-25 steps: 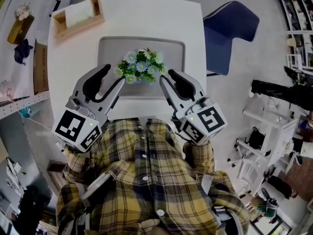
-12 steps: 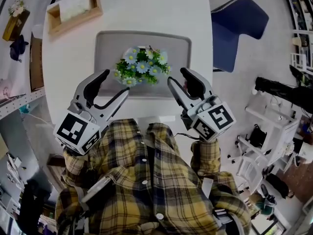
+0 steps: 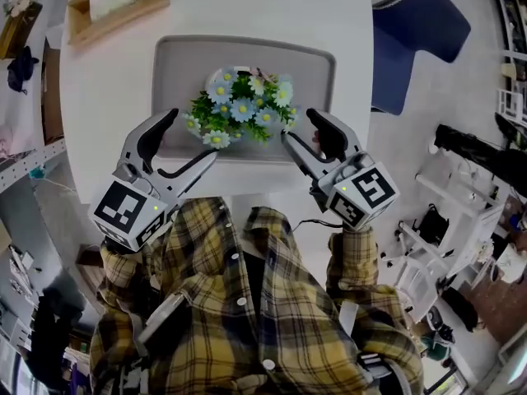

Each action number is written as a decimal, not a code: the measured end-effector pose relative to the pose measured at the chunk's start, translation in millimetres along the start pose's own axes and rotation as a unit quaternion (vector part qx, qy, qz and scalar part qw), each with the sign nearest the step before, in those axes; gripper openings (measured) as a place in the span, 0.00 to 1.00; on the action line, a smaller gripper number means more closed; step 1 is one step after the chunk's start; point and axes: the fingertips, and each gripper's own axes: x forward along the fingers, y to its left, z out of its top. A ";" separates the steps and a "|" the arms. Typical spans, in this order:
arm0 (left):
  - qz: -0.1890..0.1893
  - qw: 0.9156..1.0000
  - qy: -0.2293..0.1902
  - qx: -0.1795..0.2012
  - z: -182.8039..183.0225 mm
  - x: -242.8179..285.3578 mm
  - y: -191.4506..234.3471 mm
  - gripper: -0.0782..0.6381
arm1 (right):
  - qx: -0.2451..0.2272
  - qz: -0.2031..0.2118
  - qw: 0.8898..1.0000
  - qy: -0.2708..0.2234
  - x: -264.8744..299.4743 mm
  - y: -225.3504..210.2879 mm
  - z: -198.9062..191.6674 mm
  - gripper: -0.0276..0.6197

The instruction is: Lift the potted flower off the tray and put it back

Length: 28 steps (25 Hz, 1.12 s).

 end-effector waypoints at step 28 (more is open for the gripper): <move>-0.011 0.996 0.027 0.085 -33.2 57.7 32.5 0.61 | -0.092 0.088 0.992 0.013 61.5 8.6 -21.0 0.58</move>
